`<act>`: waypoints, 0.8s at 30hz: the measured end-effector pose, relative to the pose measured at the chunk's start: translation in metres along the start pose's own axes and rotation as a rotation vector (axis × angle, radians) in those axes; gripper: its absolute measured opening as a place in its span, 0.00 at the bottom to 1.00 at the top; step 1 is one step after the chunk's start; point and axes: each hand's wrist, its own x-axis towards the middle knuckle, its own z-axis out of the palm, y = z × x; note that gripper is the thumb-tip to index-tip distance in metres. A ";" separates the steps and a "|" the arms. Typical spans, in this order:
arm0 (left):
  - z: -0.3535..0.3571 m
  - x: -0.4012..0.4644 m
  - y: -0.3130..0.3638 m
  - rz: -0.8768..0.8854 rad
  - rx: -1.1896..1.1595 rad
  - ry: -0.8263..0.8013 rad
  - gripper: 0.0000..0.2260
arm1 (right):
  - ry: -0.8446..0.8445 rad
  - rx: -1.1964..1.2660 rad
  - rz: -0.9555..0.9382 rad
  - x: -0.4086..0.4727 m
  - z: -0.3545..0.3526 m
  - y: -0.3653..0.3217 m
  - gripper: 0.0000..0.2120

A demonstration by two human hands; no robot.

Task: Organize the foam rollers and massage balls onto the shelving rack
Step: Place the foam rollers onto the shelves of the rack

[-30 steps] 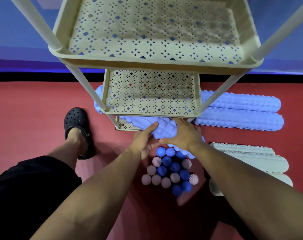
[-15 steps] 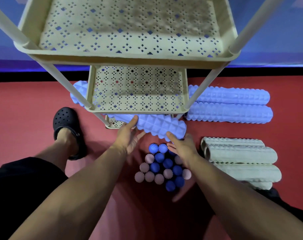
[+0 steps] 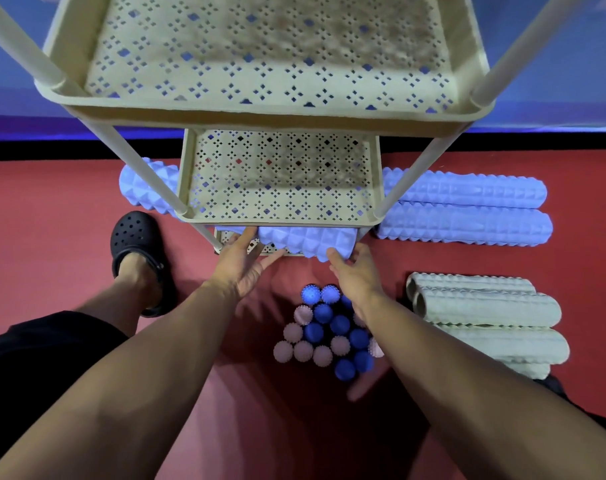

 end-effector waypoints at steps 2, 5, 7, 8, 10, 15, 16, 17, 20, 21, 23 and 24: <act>0.004 0.002 0.001 0.003 0.011 0.014 0.21 | 0.034 -0.018 -0.043 0.001 0.002 -0.011 0.16; 0.012 0.006 -0.002 0.006 0.016 0.036 0.18 | 0.035 -0.002 -0.101 0.006 0.002 -0.018 0.19; 0.015 0.008 -0.008 0.008 0.052 0.035 0.14 | 0.036 -0.017 -0.091 0.009 -0.001 -0.015 0.19; 0.015 0.010 -0.012 0.010 0.092 0.037 0.11 | 0.035 0.010 -0.080 0.010 -0.005 -0.013 0.18; 0.016 0.011 -0.019 0.032 0.256 0.044 0.11 | 0.014 0.074 -0.016 0.012 -0.010 -0.007 0.20; 0.020 0.007 -0.026 0.012 0.573 0.039 0.32 | -0.053 0.031 0.037 0.008 -0.022 -0.002 0.21; 0.019 0.006 -0.025 0.009 0.677 0.018 0.35 | -0.051 0.010 0.031 0.007 -0.025 -0.002 0.19; 0.017 0.004 -0.025 0.004 0.793 -0.010 0.39 | -0.049 -0.016 0.023 0.006 -0.028 0.000 0.21; 0.006 0.003 -0.020 0.048 1.168 -0.050 0.47 | -0.094 -0.130 -0.017 0.004 -0.032 0.002 0.31; 0.000 0.004 -0.018 0.085 1.294 -0.039 0.48 | -0.108 -0.172 -0.026 0.004 -0.032 0.003 0.35; -0.012 0.004 -0.013 0.123 1.444 -0.042 0.49 | -0.126 -0.222 -0.030 0.006 -0.031 0.003 0.41; -0.018 0.004 -0.010 0.128 1.482 -0.062 0.49 | -0.129 -0.230 -0.045 0.008 -0.031 0.002 0.43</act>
